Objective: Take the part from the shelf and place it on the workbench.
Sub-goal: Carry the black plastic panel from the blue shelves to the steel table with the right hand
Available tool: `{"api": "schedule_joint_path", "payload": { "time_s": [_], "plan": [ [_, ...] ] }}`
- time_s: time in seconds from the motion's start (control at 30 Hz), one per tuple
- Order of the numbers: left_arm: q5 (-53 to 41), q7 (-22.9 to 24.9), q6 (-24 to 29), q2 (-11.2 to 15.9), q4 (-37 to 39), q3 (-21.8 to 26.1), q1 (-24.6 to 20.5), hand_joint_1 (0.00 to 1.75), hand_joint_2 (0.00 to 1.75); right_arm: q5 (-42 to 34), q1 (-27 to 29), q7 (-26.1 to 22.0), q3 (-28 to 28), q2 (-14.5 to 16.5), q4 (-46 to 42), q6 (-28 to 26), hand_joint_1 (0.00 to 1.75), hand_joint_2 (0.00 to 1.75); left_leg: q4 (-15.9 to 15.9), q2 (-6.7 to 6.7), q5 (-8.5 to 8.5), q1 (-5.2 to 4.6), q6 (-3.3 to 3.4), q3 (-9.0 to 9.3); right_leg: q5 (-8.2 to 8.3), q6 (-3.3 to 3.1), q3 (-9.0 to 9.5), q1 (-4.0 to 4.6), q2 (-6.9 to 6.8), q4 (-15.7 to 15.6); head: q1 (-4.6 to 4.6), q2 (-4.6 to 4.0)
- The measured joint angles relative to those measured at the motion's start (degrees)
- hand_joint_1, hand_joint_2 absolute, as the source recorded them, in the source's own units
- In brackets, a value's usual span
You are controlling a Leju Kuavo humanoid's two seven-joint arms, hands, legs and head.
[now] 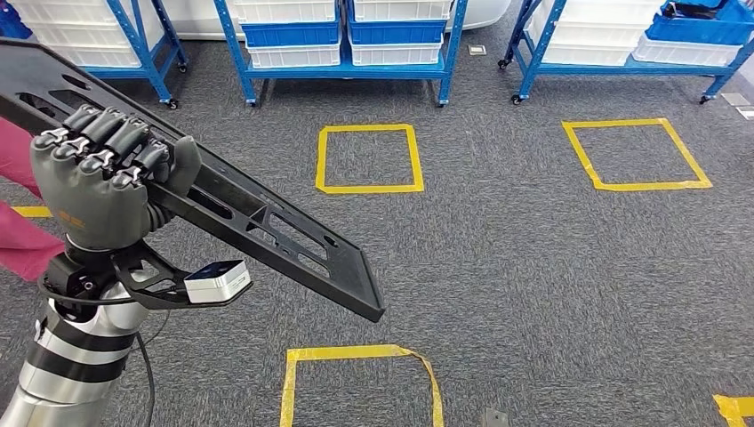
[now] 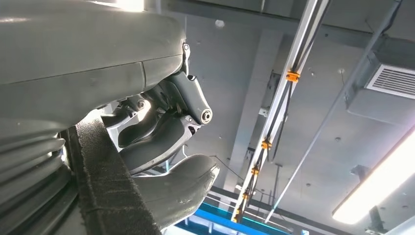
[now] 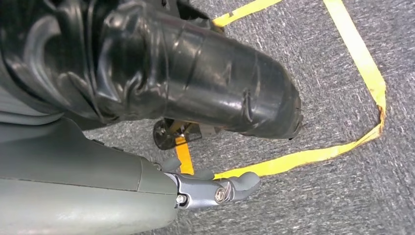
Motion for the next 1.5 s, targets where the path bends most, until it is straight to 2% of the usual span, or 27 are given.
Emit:
{"api": "schedule_joint_path", "payload": {
  "time_s": [0.03,0.1,0.13,0.2,0.23,0.27,0.33,0.4,0.43,0.5,0.57,0.63,0.67,0.73,0.8,0.87,0.93,0.97,1.03,1.07,1.1,1.17,1.23,1.27,1.37,1.43,1.5],
  "plan": [
    [0.00,0.00,0.00,0.00,-0.01,-0.03,-0.01,1.75,1.75,0.00,0.02,0.00,0.03,0.03,0.03,0.01,0.00,0.00,0.17,-0.52,0.13,0.24,-0.55,-0.22,1.40,0.89,2.03,-0.57,0.93,-4.04,0.05,0.00],
    [-0.03,0.02,0.01,0.01,-0.01,-0.08,-0.07,1.75,1.75,0.01,0.05,-0.03,0.07,0.13,0.14,0.05,0.00,0.00,0.52,-1.54,0.38,0.33,-1.70,-0.73,3.20,1.17,4.82,-1.04,2.48,-9.43,0.08,0.00],
    [-0.07,0.02,0.01,0.03,-0.02,-0.09,-0.09,1.75,1.75,0.03,0.07,-0.07,0.08,0.17,0.20,0.07,0.00,0.00,0.51,-1.95,0.62,0.25,-2.17,-0.93,3.38,0.70,5.06,-0.96,2.90,-9.90,0.03,0.00],
    [-0.16,0.06,0.02,0.10,-0.01,-0.10,-0.02,1.75,1.75,0.15,0.05,-0.19,0.20,0.13,0.22,0.09,0.00,0.00,0.13,-2.54,1.21,0.36,-2.80,-1.09,3.72,-0.62,4.90,-0.62,1.99,-9.44,-0.16,0.00],
    [-0.21,0.08,0.02,0.16,-0.01,-0.09,0.01,1.75,1.75,0.27,0.05,-0.28,0.30,0.13,0.22,0.09,0.00,0.00,0.42,-2.03,1.08,0.40,-2.96,-1.29,3.91,-1.12,4.83,-0.59,1.52,-9.36,-0.23,0.00],
    [-0.26,0.11,0.02,0.22,0.00,-0.08,0.01,1.75,1.75,0.45,0.05,-0.37,0.42,0.14,0.22,0.09,0.00,0.00,1.67,-1.05,0.28,0.37,-3.00,-1.86,4.06,-1.62,4.79,-0.56,1.00,-9.35,-0.34,0.00],
    [-0.33,0.12,0.02,0.28,0.00,-0.08,-0.02,1.75,1.75,0.78,0.11,-0.52,0.57,0.15,0.22,0.08,0.00,0.00,7.98,1.27,-3.32,0.12,-2.81,-4.51,4.22,-2.56,4.71,-0.23,-0.10,-9.38,-0.56,0.00],
    [-0.33,0.13,0.02,0.31,0.04,-0.08,0.07,1.75,1.75,0.98,0.23,-0.61,0.68,0.15,0.22,-0.02,0.00,0.00,16.02,1.94,-6.94,-0.02,-2.53,-7.86,4.20,-3.11,4.59,0.47,-1.44,-9.37,-0.61,0.00],
    [-0.34,0.14,0.02,0.33,0.07,-0.08,0.14,1.75,1.75,1.05,0.27,-0.64,0.76,0.14,0.22,-0.12,0.00,0.00,18.05,2.02,-7.55,-0.08,-2.32,-8.56,4.19,-3.28,4.56,0.79,-2.18,-9.36,-0.60,0.00],
    [-0.38,0.15,0.02,0.40,0.13,-0.08,0.20,1.75,1.75,1.34,0.27,-0.66,0.92,0.14,0.22,-0.33,0.00,0.00,15.29,2.57,-5.81,-0.32,-1.70,-6.52,4.12,-3.51,4.63,1.20,-3.54,-9.34,-0.61,0.00],
    [-0.42,0.15,0.02,0.43,0.14,-0.09,0.03,1.75,1.75,1.74,0.22,-0.67,1.16,0.15,0.22,-0.49,0.00,0.00,7.52,5.39,-3.17,-1.10,-0.91,-1.98,3.95,-3.62,4.81,1.67,-4.74,-9.29,-0.61,0.00],
    [-0.54,0.20,0.02,0.43,0.15,-0.09,-0.22,1.75,1.75,2.01,0.20,-0.57,1.50,0.14,0.22,-0.75,0.00,0.00,3.19,7.60,-2.39,-1.97,-0.46,0.22,3.76,-3.47,4.86,2.19,-5.90,-9.26,-0.56,0.00],
    [-0.67,0.23,0.02,0.45,0.18,-0.09,-0.30,1.75,1.75,2.12,0.19,-0.26,1.68,0.13,0.22,-1.10,0.00,0.00,2.91,7.53,-2.52,-2.31,-0.37,0.15,3.71,-3.36,4.86,2.35,-6.58,-9.31,-0.56,0.00],
    [-0.88,0.32,0.02,0.54,0.26,-0.10,-0.45,1.75,1.75,2.57,0.16,1.53,1.97,0.10,0.22,-2.30,0.00,0.00,2.56,5.85,-2.17,-2.27,0.09,-0.08,3.43,-3.01,4.88,2.27,-7.39,-9.23,-0.58,0.00],
    [-0.94,0.44,0.01,0.45,0.49,-0.17,-1.16,1.75,1.75,3.24,0.23,5.11,2.18,0.01,0.22,-3.86,0.00,0.00,2.11,4.30,-1.61,-1.90,0.83,-0.22,1.72,-2.83,3.53,2.03,-4.87,-6.39,-0.51,0.00],
    [-0.92,0.58,-0.04,0.12,1.00,-0.43,-2.17,1.75,1.75,3.89,0.46,9.32,2.30,-0.18,0.23,-5.07,0.00,0.00,2.00,2.62,-1.21,-1.72,1.32,-0.60,-1.47,-3.09,-0.04,1.83,-1.43,0.83,-0.35,0.00],
    [-0.90,0.72,-0.15,-0.14,1.66,-0.78,-2.71,1.75,1.75,4.44,0.74,12.50,2.36,-0.45,0.24,-5.66,0.00,0.00,2.02,0.84,-0.97,-1.75,1.40,-0.92,-3.30,-2.98,-3.21,1.79,-0.46,6.90,-0.28,0.00],
    [-0.89,0.80,-0.21,-0.17,1.93,-0.93,-2.85,1.75,1.75,4.67,0.84,13.58,2.39,-0.60,0.24,-5.79,0.00,0.00,2.02,0.02,-0.85,-1.77,1.34,-0.99,-2.92,-2.64,-3.44,1.78,-0.33,7.03,-0.28,0.00],
    [-0.87,1.07,-0.28,-0.20,2.34,-1.25,-3.16,1.75,1.75,5.11,0.92,15.40,2.46,-0.86,0.23,-6.09,0.00,0.00,2.03,-1.56,-0.60,-1.75,1.08,-1.03,0.09,-1.79,-0.59,1.70,0.56,0.66,-0.26,0.00],
    [-0.87,1.21,-0.28,-0.20,2.46,-1.38,-3.34,1.75,1.75,5.31,0.93,16.18,2.52,-1.00,0.23,-6.29,0.00,0.00,2.06,-2.26,-0.46,-1.77,0.87,-1.07,1.70,-1.61,1.39,1.61,1.94,-3.57,-0.28,0.00],
    [-0.87,1.34,-0.29,-0.20,2.55,-1.48,-3.52,1.75,1.75,5.46,0.94,16.75,2.59,-1.10,0.24,-6.49,0.00,0.00,2.09,-2.91,-0.34,-1.82,0.64,-1.13,2.95,-1.70,2.96,1.57,3.07,-6.96,-0.30,0.00],
    [-0.89,1.54,-0.31,-0.21,2.66,-1.64,-3.75,1.75,1.75,5.80,0.94,17.60,2.75,-1.25,0.26,-6.77,0.00,0.00,1.97,-3.98,0.00,-1.83,0.03,-1.31,3.87,-2.36,4.19,1.74,4.17,-9.44,-0.37,0.00],
    [-0.90,1.66,-0.33,-0.15,2.69,-1.80,-3.87,1.75,1.75,6.02,0.93,18.21,3.00,-1.27,0.27,-7.00,0.00,0.00,1.84,-4.86,0.38,-1.71,-0.68,-1.67,4.39,-3.14,4.52,1.66,2.75,-9.72,-0.36,0.00],
    [-0.90,1.70,-0.33,-0.09,2.69,-1.86,-3.92,1.75,1.75,6.07,0.94,18.43,3.13,-1.29,0.27,-7.15,0.00,0.00,2.40,-4.31,0.04,-1.77,-0.96,-2.07,4.66,-3.59,4.65,1.44,2.01,-9.91,-0.47,0.00],
    [-0.91,1.80,-0.33,0.03,2.69,-2.06,-4.11,1.75,1.75,6.09,1.11,18.69,3.29,-1.35,0.28,-7.51,0.00,0.00,10.47,0.36,-4.78,-1.86,-1.69,-5.72,5.02,-4.32,4.76,1.09,-0.35,-10.25,-1.02,0.00],
    [-0.92,1.84,-0.34,0.05,2.70,-2.22,-4.02,1.75,1.75,6.10,1.29,18.75,3.30,-1.44,0.28,-7.61,0.00,0.00,17.39,1.87,-7.71,-1.46,-2.24,-8.71,4.99,-4.32,4.71,1.17,-2.05,-10.23,-1.08,0.00],
    [-0.92,1.85,-0.35,0.11,2.71,-2.29,-3.93,1.75,1.75,6.13,1.32,18.77,3.32,-1.51,0.28,-7.71,0.00,0.00,17.19,2.48,-6.90,-0.98,-2.64,-8.14,4.93,-4.23,4.71,1.10,-3.70,-10.20,-1.10,0.00]
  ]
}}
